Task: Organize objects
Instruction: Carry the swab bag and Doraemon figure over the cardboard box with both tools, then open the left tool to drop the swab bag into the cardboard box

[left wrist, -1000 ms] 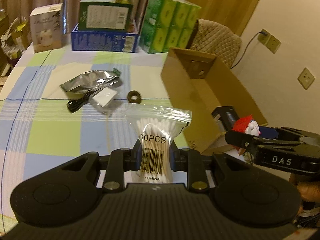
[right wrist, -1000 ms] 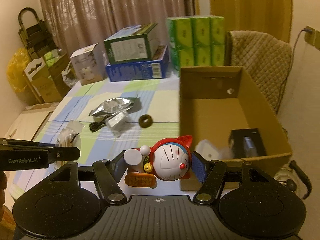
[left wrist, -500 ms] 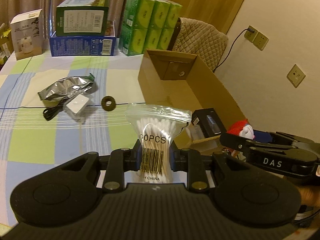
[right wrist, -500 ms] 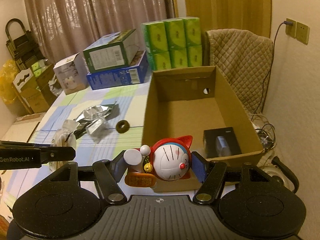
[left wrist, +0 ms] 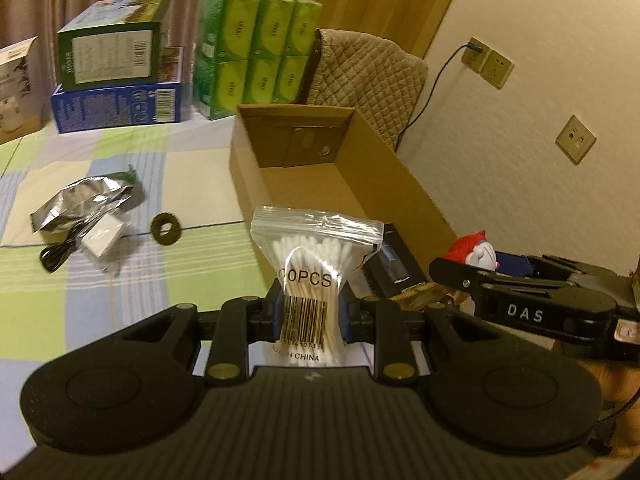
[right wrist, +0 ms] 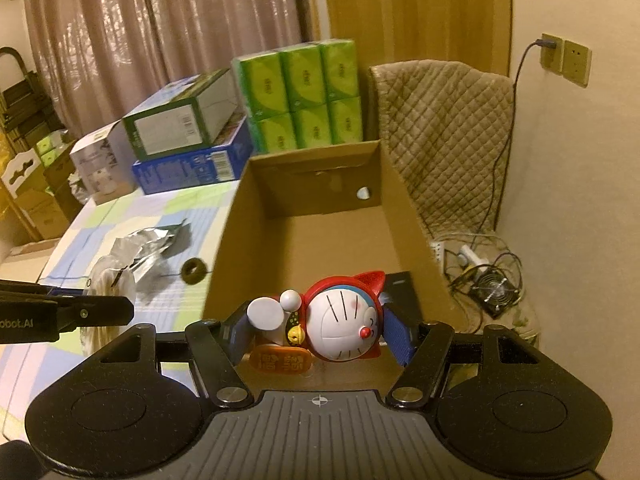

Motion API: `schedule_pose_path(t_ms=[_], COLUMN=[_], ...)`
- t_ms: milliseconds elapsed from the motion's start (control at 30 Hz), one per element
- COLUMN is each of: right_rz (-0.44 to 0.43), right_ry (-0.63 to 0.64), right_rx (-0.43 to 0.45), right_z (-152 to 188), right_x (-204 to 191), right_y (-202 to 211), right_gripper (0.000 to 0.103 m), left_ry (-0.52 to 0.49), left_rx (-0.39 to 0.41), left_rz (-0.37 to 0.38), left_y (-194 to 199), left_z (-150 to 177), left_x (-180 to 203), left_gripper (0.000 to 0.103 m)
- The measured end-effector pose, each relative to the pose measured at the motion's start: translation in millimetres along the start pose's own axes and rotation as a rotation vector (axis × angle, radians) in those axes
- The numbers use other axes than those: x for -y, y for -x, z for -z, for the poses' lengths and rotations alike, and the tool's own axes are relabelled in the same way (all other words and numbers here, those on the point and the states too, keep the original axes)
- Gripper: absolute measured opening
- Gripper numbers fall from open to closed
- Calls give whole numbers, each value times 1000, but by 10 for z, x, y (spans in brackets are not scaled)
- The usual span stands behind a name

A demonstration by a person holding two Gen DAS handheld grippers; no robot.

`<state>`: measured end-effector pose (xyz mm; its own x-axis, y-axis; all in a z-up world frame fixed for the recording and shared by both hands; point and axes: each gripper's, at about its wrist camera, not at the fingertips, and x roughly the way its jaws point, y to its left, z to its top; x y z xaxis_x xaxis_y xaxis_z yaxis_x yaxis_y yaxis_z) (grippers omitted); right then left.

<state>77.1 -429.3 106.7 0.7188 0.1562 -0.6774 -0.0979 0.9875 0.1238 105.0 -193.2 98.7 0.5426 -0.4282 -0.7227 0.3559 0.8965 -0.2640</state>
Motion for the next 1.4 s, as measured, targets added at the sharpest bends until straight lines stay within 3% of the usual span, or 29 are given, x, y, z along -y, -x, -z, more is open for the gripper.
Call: schedule_pose_path(t_ms=[667, 700, 767, 1400], right_rz=[24, 23, 23, -7], right_ry=[-43, -43, -44, -41], right_rx=[-23, -23, -23, -21], right_z=[-158, -159, -160, -171], right_x=[380, 384, 388, 260], right_y=[-364, -368, -374, -404], right_gripper=[64, 64, 64, 64], left_ry=[-19, -21, -23, 26], left_rx=[-19, -13, 6, 29], left_rz=[47, 54, 45, -15], left_y=[-649, -663, -680, -455], left_z=[-344, -348, -359, -223], left_x=[258, 260, 257, -30], left_gripper=[22, 23, 51, 53])
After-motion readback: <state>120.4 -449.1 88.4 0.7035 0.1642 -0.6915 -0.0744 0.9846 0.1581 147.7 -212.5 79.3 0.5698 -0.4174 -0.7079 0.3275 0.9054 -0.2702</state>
